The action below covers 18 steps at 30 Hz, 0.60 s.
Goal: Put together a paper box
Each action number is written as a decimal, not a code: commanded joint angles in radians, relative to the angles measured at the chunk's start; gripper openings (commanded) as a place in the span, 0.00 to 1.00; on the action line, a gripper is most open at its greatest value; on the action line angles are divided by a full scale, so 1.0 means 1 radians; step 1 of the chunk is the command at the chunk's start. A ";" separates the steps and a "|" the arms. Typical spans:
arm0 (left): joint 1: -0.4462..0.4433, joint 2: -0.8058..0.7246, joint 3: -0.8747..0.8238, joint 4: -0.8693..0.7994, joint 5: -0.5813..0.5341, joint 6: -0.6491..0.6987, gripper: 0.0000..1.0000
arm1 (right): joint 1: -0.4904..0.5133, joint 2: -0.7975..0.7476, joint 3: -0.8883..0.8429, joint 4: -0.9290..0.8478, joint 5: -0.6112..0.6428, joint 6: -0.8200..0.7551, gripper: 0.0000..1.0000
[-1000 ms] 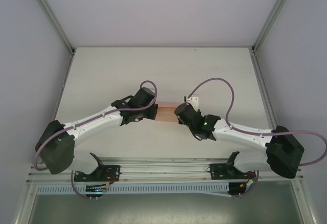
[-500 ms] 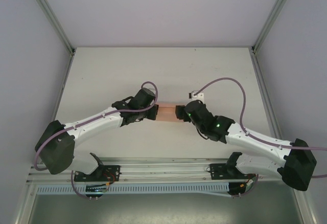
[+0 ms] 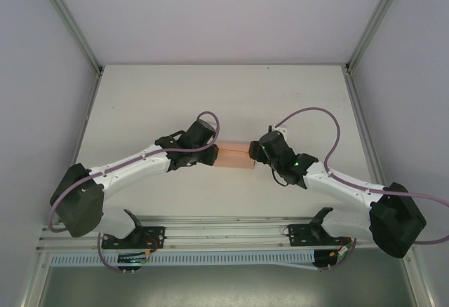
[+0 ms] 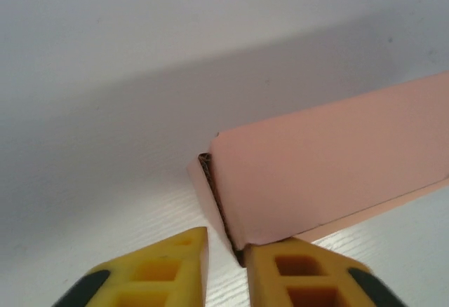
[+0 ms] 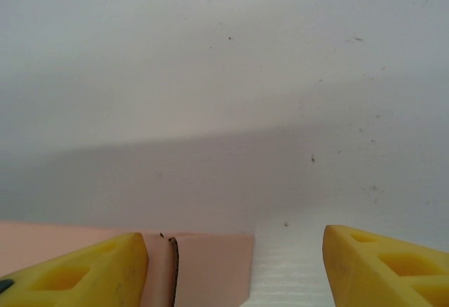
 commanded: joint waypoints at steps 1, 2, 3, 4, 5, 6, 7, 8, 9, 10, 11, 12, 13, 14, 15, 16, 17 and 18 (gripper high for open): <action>-0.013 -0.016 0.023 -0.106 0.057 0.022 0.43 | 0.003 0.020 -0.069 -0.063 -0.028 0.047 0.66; -0.013 -0.031 0.033 -0.112 0.067 0.021 0.51 | 0.003 0.013 -0.078 -0.062 -0.025 0.052 0.66; -0.013 -0.045 0.041 -0.117 0.082 0.020 0.53 | 0.003 0.006 -0.088 -0.058 -0.023 0.052 0.66; -0.013 -0.065 0.052 -0.126 0.095 0.013 0.55 | 0.003 -0.001 -0.093 -0.060 -0.019 0.052 0.66; -0.013 -0.080 0.061 -0.135 0.096 -0.003 0.59 | 0.003 -0.004 -0.097 -0.061 -0.015 0.049 0.66; -0.014 -0.095 0.067 -0.143 0.085 -0.022 0.64 | 0.003 -0.006 -0.099 -0.063 -0.015 0.042 0.66; -0.011 -0.108 0.075 -0.156 0.067 -0.046 0.76 | 0.004 -0.006 -0.101 -0.063 -0.014 0.039 0.66; -0.012 -0.119 0.082 -0.167 0.053 -0.066 0.83 | 0.003 -0.005 -0.100 -0.063 -0.016 0.035 0.66; -0.010 -0.128 0.088 -0.169 0.045 -0.076 0.87 | 0.003 -0.002 -0.102 -0.061 -0.018 0.028 0.66; -0.008 -0.137 0.091 -0.166 0.038 -0.087 0.95 | 0.004 0.003 -0.101 -0.059 -0.018 0.022 0.66; -0.003 -0.142 0.090 -0.158 0.032 -0.097 0.98 | 0.003 0.007 -0.100 -0.056 -0.020 0.018 0.66; 0.009 -0.141 0.086 -0.148 0.029 -0.107 0.99 | 0.003 0.012 -0.099 -0.054 -0.021 0.013 0.66; 0.032 -0.134 0.082 -0.141 0.033 -0.122 0.98 | 0.003 0.016 -0.100 -0.050 -0.023 0.008 0.66; 0.060 -0.121 0.079 -0.135 0.055 -0.133 0.98 | 0.003 0.018 -0.101 -0.050 -0.023 0.007 0.66; 0.087 -0.109 0.071 -0.118 0.093 -0.128 0.98 | 0.003 0.021 -0.102 -0.049 -0.021 0.003 0.66; 0.107 -0.094 0.062 -0.091 0.130 -0.123 0.99 | 0.003 0.022 -0.103 -0.048 -0.021 -0.002 0.65; 0.122 -0.079 0.053 -0.072 0.161 -0.126 0.98 | 0.003 0.023 -0.105 -0.047 -0.023 -0.008 0.66; 0.133 -0.063 0.051 -0.057 0.190 -0.120 0.98 | 0.003 0.023 -0.104 -0.047 -0.026 -0.017 0.65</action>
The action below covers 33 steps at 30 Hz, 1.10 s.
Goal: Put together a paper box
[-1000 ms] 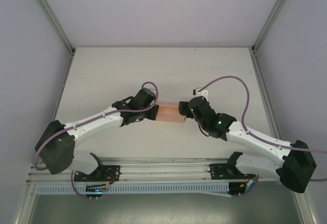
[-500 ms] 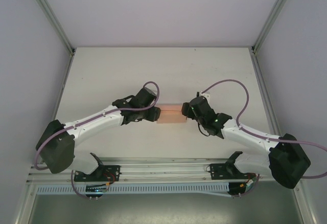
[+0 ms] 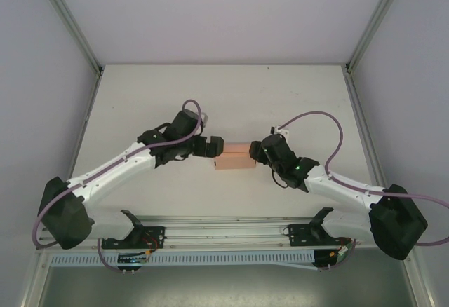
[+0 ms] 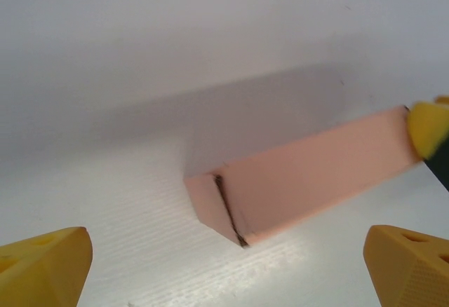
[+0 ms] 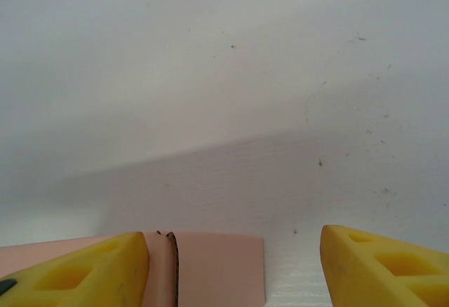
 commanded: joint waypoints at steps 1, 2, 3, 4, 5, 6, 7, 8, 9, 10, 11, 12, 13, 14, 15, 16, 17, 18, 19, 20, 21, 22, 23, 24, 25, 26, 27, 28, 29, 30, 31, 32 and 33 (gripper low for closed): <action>0.040 0.058 -0.018 0.055 0.103 -0.018 0.98 | 0.005 0.040 -0.053 -0.129 -0.028 -0.058 0.66; 0.045 0.075 -0.019 0.060 0.106 -0.012 0.99 | 0.005 0.039 -0.055 -0.127 -0.029 -0.065 0.65; 0.050 0.094 -0.019 0.061 0.107 -0.016 0.99 | 0.004 0.038 -0.058 -0.126 -0.030 -0.070 0.65; 0.058 0.108 -0.025 0.066 0.125 -0.019 0.99 | 0.005 0.037 -0.062 -0.123 -0.030 -0.076 0.65; 0.063 0.122 -0.036 0.078 0.144 -0.020 0.98 | 0.004 0.037 -0.067 -0.115 -0.030 -0.083 0.65; 0.068 0.133 -0.052 0.092 0.162 -0.029 0.96 | 0.003 0.035 -0.074 -0.112 -0.031 -0.085 0.66; 0.071 0.142 -0.071 0.110 0.186 -0.031 0.92 | 0.004 0.037 -0.080 -0.106 -0.035 -0.094 0.66; 0.073 0.149 -0.089 0.125 0.202 -0.039 0.88 | 0.003 0.037 -0.087 -0.095 -0.043 -0.106 0.66; 0.075 0.154 -0.114 0.138 0.219 -0.051 0.81 | 0.003 0.039 -0.099 -0.075 -0.052 -0.119 0.66; 0.075 0.155 -0.136 0.156 0.236 -0.053 0.74 | 0.001 0.039 -0.112 -0.048 -0.065 -0.135 0.65; 0.076 0.153 -0.164 0.172 0.242 -0.066 0.68 | 0.002 0.037 -0.129 -0.015 -0.082 -0.153 0.65; 0.077 0.150 -0.193 0.193 0.248 -0.074 0.60 | -0.001 0.037 -0.150 0.028 -0.100 -0.170 0.65; 0.078 0.146 -0.222 0.214 0.249 -0.080 0.59 | -0.005 0.035 -0.171 0.064 -0.126 -0.192 0.65; 0.084 0.144 -0.248 0.233 0.253 -0.090 0.55 | -0.010 0.035 -0.187 0.093 -0.156 -0.217 0.65; 0.087 0.143 -0.278 0.260 0.270 -0.098 0.52 | -0.015 0.035 -0.203 0.113 -0.177 -0.237 0.65; 0.090 0.143 -0.303 0.287 0.286 -0.104 0.50 | -0.021 0.034 -0.217 0.132 -0.192 -0.257 0.64; 0.092 0.142 -0.329 0.314 0.301 -0.117 0.43 | -0.025 0.032 -0.229 0.151 -0.203 -0.272 0.62; 0.094 0.142 -0.356 0.347 0.319 -0.124 0.36 | -0.032 0.028 -0.243 0.172 -0.239 -0.285 0.60; 0.096 0.142 -0.379 0.377 0.329 -0.134 0.31 | -0.037 0.024 -0.258 0.193 -0.265 -0.298 0.58; 0.096 0.140 -0.400 0.401 0.340 -0.142 0.25 | -0.041 0.018 -0.276 0.223 -0.288 -0.310 0.58; 0.098 0.137 -0.420 0.425 0.352 -0.146 0.19 | -0.045 0.010 -0.302 0.264 -0.311 -0.324 0.57; 0.098 0.134 -0.435 0.445 0.355 -0.150 0.12 | -0.049 0.004 -0.325 0.298 -0.328 -0.340 0.57; 0.098 0.130 -0.448 0.461 0.358 -0.149 0.06 | -0.051 -0.001 -0.348 0.327 -0.343 -0.360 0.55; 0.098 0.127 -0.458 0.474 0.356 -0.146 0.00 | -0.054 -0.006 -0.367 0.350 -0.346 -0.370 0.51; 0.098 0.124 -0.464 0.479 0.348 -0.149 0.00 | -0.058 -0.011 -0.373 0.365 -0.361 -0.371 0.47; 0.098 0.123 -0.471 0.486 0.346 -0.142 0.00 | -0.062 -0.017 -0.370 0.366 -0.381 -0.374 0.44; 0.098 0.121 -0.472 0.488 0.346 -0.135 0.00 | -0.062 -0.026 -0.364 0.356 -0.378 -0.372 0.43; 0.098 0.120 -0.473 0.492 0.351 -0.134 0.00 | -0.062 -0.035 -0.361 0.348 -0.373 -0.372 0.43; 0.098 0.117 -0.468 0.493 0.357 -0.127 0.00 | -0.063 -0.045 -0.361 0.344 -0.371 -0.375 0.43; 0.098 0.113 -0.461 0.489 0.364 -0.123 0.00 | -0.063 -0.057 -0.358 0.334 -0.369 -0.375 0.43; 0.098 0.106 -0.453 0.490 0.377 -0.110 0.00 | -0.063 -0.066 -0.351 0.318 -0.373 -0.377 0.43; 0.098 0.099 -0.442 0.486 0.386 -0.098 0.00 | -0.063 -0.080 -0.341 0.294 -0.380 -0.381 0.43; 0.098 0.092 -0.418 0.471 0.388 -0.084 0.01 | -0.063 -0.092 -0.321 0.259 -0.377 -0.381 0.43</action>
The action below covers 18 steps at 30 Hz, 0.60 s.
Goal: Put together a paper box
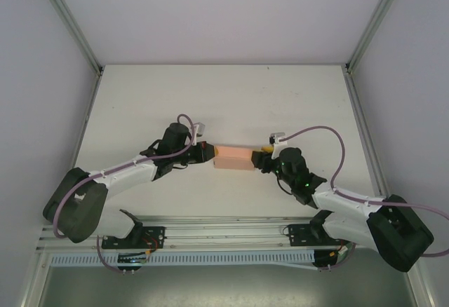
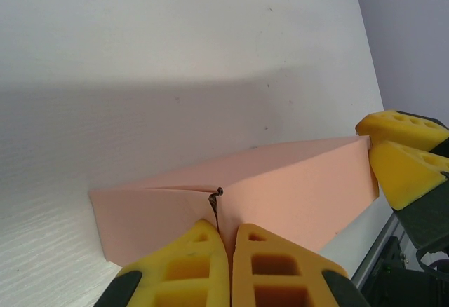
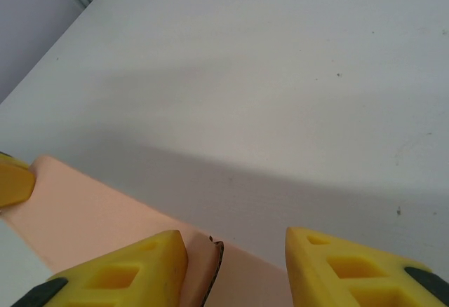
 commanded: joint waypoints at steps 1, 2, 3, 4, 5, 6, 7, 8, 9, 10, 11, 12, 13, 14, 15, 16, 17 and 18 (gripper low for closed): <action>-0.009 0.039 0.006 -0.220 -0.010 0.084 0.06 | 0.010 -0.003 0.006 -0.285 -0.094 -0.048 0.43; -0.009 0.036 0.040 -0.245 -0.021 0.099 0.12 | 0.010 -0.012 0.031 -0.309 -0.097 -0.056 0.43; -0.009 0.034 0.083 -0.272 -0.037 0.116 0.19 | 0.010 -0.021 0.065 -0.339 -0.093 -0.059 0.46; -0.009 0.036 0.126 -0.298 -0.048 0.134 0.27 | 0.009 -0.026 0.102 -0.371 -0.082 -0.058 0.47; -0.009 0.037 0.170 -0.321 -0.058 0.151 0.40 | 0.009 -0.027 0.144 -0.408 -0.075 -0.062 0.49; -0.009 0.043 0.222 -0.348 -0.068 0.170 0.43 | 0.008 -0.026 0.195 -0.449 -0.071 -0.072 0.52; -0.009 0.045 0.268 -0.374 -0.076 0.187 0.44 | 0.008 -0.021 0.238 -0.482 -0.075 -0.088 0.55; -0.008 0.047 0.310 -0.399 -0.090 0.199 0.49 | 0.008 -0.013 0.284 -0.518 -0.085 -0.112 0.58; -0.009 0.048 0.354 -0.423 -0.108 0.212 0.64 | 0.008 -0.003 0.331 -0.554 -0.102 -0.144 0.61; -0.008 0.045 0.383 -0.442 -0.135 0.220 0.88 | 0.008 0.008 0.370 -0.584 -0.124 -0.182 0.65; -0.009 0.040 0.405 -0.461 -0.167 0.224 0.98 | 0.008 0.023 0.404 -0.610 -0.150 -0.229 0.68; -0.009 0.033 0.424 -0.482 -0.201 0.233 0.98 | 0.007 0.042 0.439 -0.641 -0.167 -0.276 0.71; -0.009 0.025 0.428 -0.502 -0.230 0.241 0.98 | 0.007 0.061 0.465 -0.668 -0.181 -0.319 0.74; -0.009 0.017 0.453 -0.524 -0.264 0.241 0.99 | 0.007 0.083 0.494 -0.701 -0.200 -0.369 0.76; -0.009 0.004 0.459 -0.544 -0.301 0.244 0.98 | 0.007 0.110 0.524 -0.741 -0.234 -0.441 0.81; -0.010 -0.009 0.457 -0.559 -0.332 0.245 0.99 | 0.007 0.137 0.549 -0.775 -0.268 -0.507 0.85; -0.010 -0.023 0.451 -0.577 -0.369 0.242 0.98 | 0.007 0.165 0.572 -0.804 -0.287 -0.565 0.88; -0.009 -0.040 0.442 -0.593 -0.413 0.235 0.98 | 0.007 0.197 0.600 -0.821 -0.272 -0.596 0.91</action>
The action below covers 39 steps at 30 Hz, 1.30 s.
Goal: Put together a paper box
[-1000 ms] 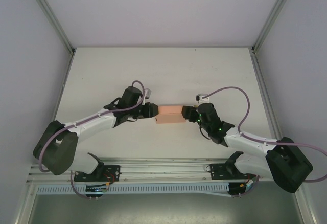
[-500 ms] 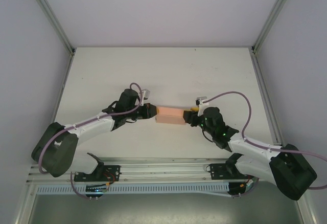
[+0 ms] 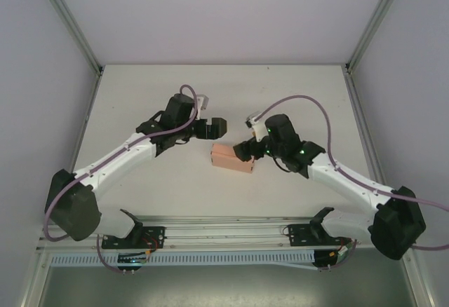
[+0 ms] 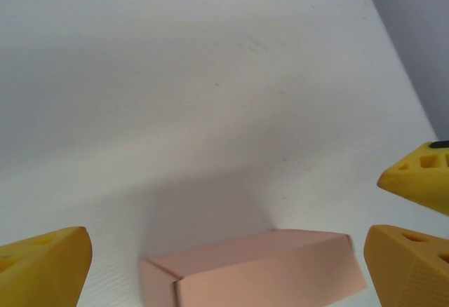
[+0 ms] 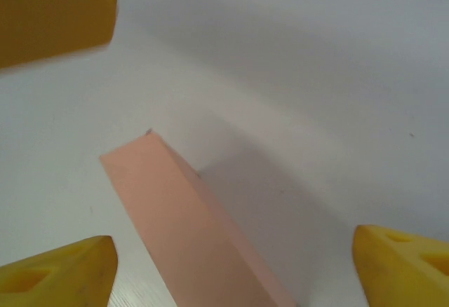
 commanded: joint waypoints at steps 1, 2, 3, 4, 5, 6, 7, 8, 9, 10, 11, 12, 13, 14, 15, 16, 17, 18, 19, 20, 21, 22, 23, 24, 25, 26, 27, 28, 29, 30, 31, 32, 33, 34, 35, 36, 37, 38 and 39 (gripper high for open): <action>-0.001 -0.058 -0.003 -0.133 -0.170 0.017 0.98 | 0.003 0.095 0.076 -0.173 -0.028 -0.213 0.91; -0.001 -0.076 -0.037 -0.137 -0.194 0.012 0.98 | 0.001 0.124 0.110 -0.191 0.013 -0.219 0.91; -0.002 -0.093 -0.059 -0.135 -0.211 0.001 0.99 | -0.004 0.155 0.145 -0.218 0.039 -0.220 0.91; 0.001 -0.104 -0.081 -0.125 -0.207 -0.003 0.98 | -0.008 0.178 0.176 -0.242 0.045 -0.221 0.91; 0.002 -0.109 -0.100 -0.110 -0.189 -0.003 0.99 | -0.009 0.197 0.200 -0.266 0.042 -0.225 0.91; 0.002 -0.108 -0.115 -0.098 -0.164 -0.005 0.99 | -0.009 0.215 0.221 -0.282 0.033 -0.220 0.91; 0.001 -0.105 -0.124 -0.089 -0.148 -0.010 0.99 | -0.009 0.222 0.231 -0.289 0.019 -0.219 0.91; 0.002 -0.096 -0.129 -0.084 -0.138 -0.016 0.98 | -0.010 0.225 0.234 -0.290 0.000 -0.218 0.91; 0.002 -0.082 -0.131 -0.082 -0.133 -0.023 0.98 | -0.010 0.221 0.231 -0.279 -0.008 -0.209 0.91; 0.004 -0.067 -0.131 -0.082 -0.131 -0.027 0.98 | -0.010 0.219 0.228 -0.269 -0.006 -0.197 0.91; 0.004 -0.052 -0.130 -0.080 -0.128 -0.028 0.98 | -0.010 0.218 0.227 -0.267 -0.007 -0.189 0.91; 0.004 -0.036 -0.126 -0.081 -0.114 -0.027 0.98 | -0.013 0.216 0.229 -0.272 -0.006 -0.182 0.91; 0.005 -0.024 -0.124 -0.077 -0.098 -0.024 0.99 | -0.014 0.217 0.227 -0.279 -0.007 -0.180 0.91; 0.005 -0.015 -0.124 -0.072 -0.081 -0.022 0.98 | -0.016 0.220 0.225 -0.285 -0.009 -0.181 0.91; 0.005 -0.006 -0.125 -0.064 -0.065 -0.024 0.98 | -0.015 0.225 0.220 -0.291 -0.008 -0.182 0.91; 0.005 0.000 -0.129 -0.056 -0.052 -0.023 0.97 | -0.017 0.231 0.214 -0.294 -0.004 -0.182 0.91; 0.005 0.006 -0.134 -0.047 -0.045 -0.026 0.96 | -0.019 0.239 0.210 -0.297 0.003 -0.176 0.91; 0.005 0.015 -0.141 -0.037 -0.035 -0.028 0.93 | -0.021 0.248 0.206 -0.303 0.011 -0.167 0.91; 0.004 0.024 -0.146 -0.030 -0.025 -0.033 0.91 | -0.026 0.256 0.203 -0.306 0.017 -0.157 0.90; 0.006 0.036 -0.156 -0.021 -0.015 -0.039 0.88 | -0.031 0.266 0.200 -0.310 0.021 -0.144 0.90; 0.007 0.048 -0.164 -0.015 -0.004 -0.043 0.86 | -0.038 0.274 0.199 -0.313 0.022 -0.134 0.89; 0.008 0.059 -0.172 -0.007 0.007 -0.046 0.83 | -0.044 0.281 0.196 -0.314 0.021 -0.123 0.87; 0.010 0.070 -0.182 0.000 0.018 -0.050 0.80 | -0.051 0.288 0.193 -0.320 0.015 -0.107 0.86; 0.012 0.078 -0.192 0.005 0.025 -0.055 0.76 | -0.055 0.293 0.187 -0.319 0.002 -0.096 0.85; 0.015 0.086 -0.202 0.012 0.034 -0.060 0.72 | -0.059 0.294 0.177 -0.313 -0.011 -0.087 0.84; 0.018 0.091 -0.214 0.021 0.044 -0.066 0.66 | -0.060 0.294 0.163 -0.301 -0.023 -0.074 0.84; 0.021 0.095 -0.225 0.027 0.049 -0.073 0.62 | -0.062 0.291 0.150 -0.288 -0.034 -0.066 0.82; 0.021 0.099 -0.234 0.037 0.054 -0.079 0.60 | -0.063 0.290 0.135 -0.275 -0.046 -0.056 0.81; 0.024 0.104 -0.247 0.053 0.067 -0.084 0.60 | -0.062 0.287 0.119 -0.258 -0.053 -0.039 0.81; 0.025 0.110 -0.253 0.064 0.075 -0.092 0.59 | -0.064 0.285 0.107 -0.247 -0.057 -0.024 0.80; 0.027 0.116 -0.260 0.076 0.089 -0.095 0.57 | -0.065 0.283 0.098 -0.240 -0.061 -0.018 0.80; 0.027 0.125 -0.264 0.087 0.102 -0.101 0.53 | -0.065 0.281 0.085 -0.229 -0.051 -0.001 0.80; 0.029 0.133 -0.266 0.091 0.109 -0.107 0.50 | -0.069 0.276 0.076 -0.222 -0.037 0.016 0.80; 0.028 0.139 -0.268 0.090 0.114 -0.110 0.46 | -0.071 0.270 0.067 -0.215 -0.023 0.034 0.80; 0.028 0.145 -0.272 0.095 0.123 -0.118 0.44 | -0.076 0.260 0.059 -0.205 0.003 0.063 0.80; 0.028 0.146 -0.280 0.103 0.135 -0.124 0.40 | -0.084 0.247 0.054 -0.196 0.025 0.100 0.80; 0.029 0.149 -0.290 0.114 0.152 -0.129 0.37 | -0.094 0.226 0.052 -0.187 0.039 0.141 0.80; 0.028 0.150 -0.298 0.120 0.163 -0.135 0.34 | -0.101 0.202 0.051 -0.176 0.043 0.177 0.80; 0.028 0.155 -0.304 0.120 0.174 -0.135 0.31 | -0.103 0.177 0.049 -0.157 0.054 0.211 0.81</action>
